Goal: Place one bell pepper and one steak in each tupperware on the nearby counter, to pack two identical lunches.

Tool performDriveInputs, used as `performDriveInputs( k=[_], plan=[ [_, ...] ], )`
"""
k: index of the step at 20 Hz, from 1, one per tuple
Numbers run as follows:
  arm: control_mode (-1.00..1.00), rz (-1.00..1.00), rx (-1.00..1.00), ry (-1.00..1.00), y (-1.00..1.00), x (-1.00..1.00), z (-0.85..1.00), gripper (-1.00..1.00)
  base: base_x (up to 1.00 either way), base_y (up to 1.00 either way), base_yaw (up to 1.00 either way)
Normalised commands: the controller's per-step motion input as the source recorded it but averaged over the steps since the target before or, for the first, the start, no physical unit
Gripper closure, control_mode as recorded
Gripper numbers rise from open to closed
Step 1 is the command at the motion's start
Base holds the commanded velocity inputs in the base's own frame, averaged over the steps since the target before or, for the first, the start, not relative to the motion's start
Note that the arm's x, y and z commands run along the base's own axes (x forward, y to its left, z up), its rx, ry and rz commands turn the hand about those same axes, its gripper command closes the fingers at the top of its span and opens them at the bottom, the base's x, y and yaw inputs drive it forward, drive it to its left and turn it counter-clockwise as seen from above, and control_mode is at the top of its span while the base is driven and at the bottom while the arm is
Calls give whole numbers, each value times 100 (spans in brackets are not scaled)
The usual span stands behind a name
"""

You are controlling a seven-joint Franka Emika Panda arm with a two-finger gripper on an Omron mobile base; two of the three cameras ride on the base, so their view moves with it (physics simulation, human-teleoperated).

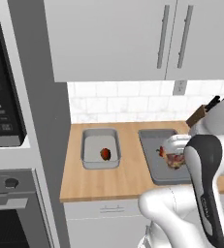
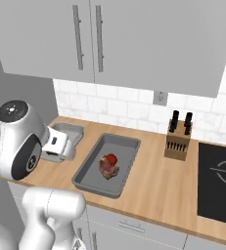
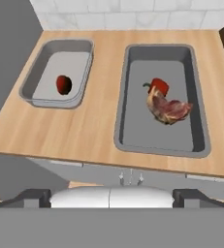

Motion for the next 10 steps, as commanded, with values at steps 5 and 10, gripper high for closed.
performDriveInputs(
  k=[5,10],
  plan=[
    [100,0,0,0,0,0,0,-100,-100,27,11],
    [100,0,0,0,0,0,0,-100,-100,71,13]
  ],
)
